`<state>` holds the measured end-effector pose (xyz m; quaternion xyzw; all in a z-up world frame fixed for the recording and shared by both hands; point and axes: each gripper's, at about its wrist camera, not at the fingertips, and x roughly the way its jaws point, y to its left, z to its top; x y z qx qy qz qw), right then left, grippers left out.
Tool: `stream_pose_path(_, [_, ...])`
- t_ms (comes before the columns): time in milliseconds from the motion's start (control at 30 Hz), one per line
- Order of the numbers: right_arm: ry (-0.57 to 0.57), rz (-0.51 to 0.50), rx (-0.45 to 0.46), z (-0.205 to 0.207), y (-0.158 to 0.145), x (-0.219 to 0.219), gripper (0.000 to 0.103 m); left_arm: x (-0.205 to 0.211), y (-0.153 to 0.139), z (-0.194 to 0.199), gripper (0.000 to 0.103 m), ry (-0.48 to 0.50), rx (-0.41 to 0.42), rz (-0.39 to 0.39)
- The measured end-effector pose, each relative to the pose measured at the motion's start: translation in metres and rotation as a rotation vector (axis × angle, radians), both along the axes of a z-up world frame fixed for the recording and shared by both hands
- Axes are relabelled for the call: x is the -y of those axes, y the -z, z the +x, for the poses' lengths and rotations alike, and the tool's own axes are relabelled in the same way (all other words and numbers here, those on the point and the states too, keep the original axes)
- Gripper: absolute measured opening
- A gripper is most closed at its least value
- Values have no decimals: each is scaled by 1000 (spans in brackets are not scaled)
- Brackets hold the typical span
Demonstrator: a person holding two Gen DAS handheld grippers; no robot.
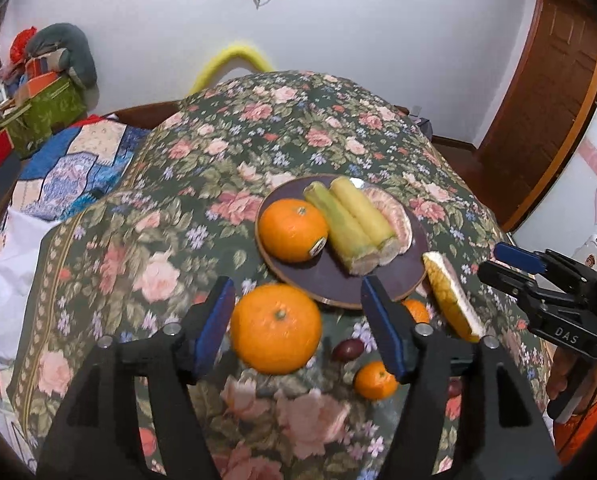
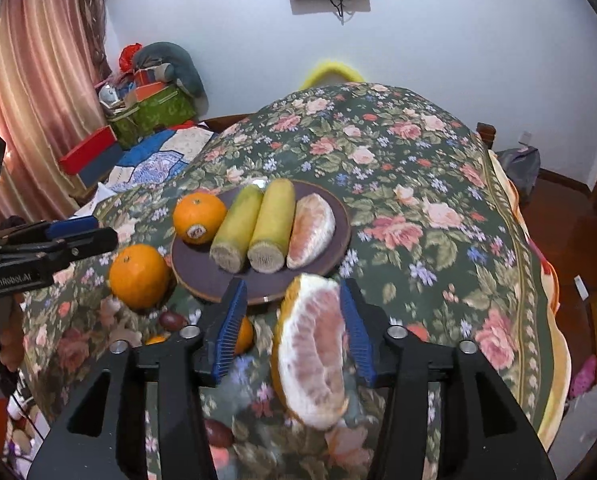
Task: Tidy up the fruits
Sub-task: 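Grasp and lift the pomelo half with the right tool while the left tool grasps a large orange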
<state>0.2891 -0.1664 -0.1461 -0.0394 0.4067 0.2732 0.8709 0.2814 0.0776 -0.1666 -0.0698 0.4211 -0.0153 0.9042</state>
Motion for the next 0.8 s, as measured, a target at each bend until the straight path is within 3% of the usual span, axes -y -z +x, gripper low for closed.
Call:
stream_pose_path(133, [-4, -23, -23, -8, 12, 3, 50, -6, 11, -9, 79, -27, -19, 0])
stream_pose_path(500, [1, -55, -120, -2, 50, 6, 50, -6, 49, -10, 81, -25, -106, 0])
stream_pose_path(800, [-15, -74, -113, 1, 60, 0, 50, -11, 67, 10, 81, -38, -142, -9])
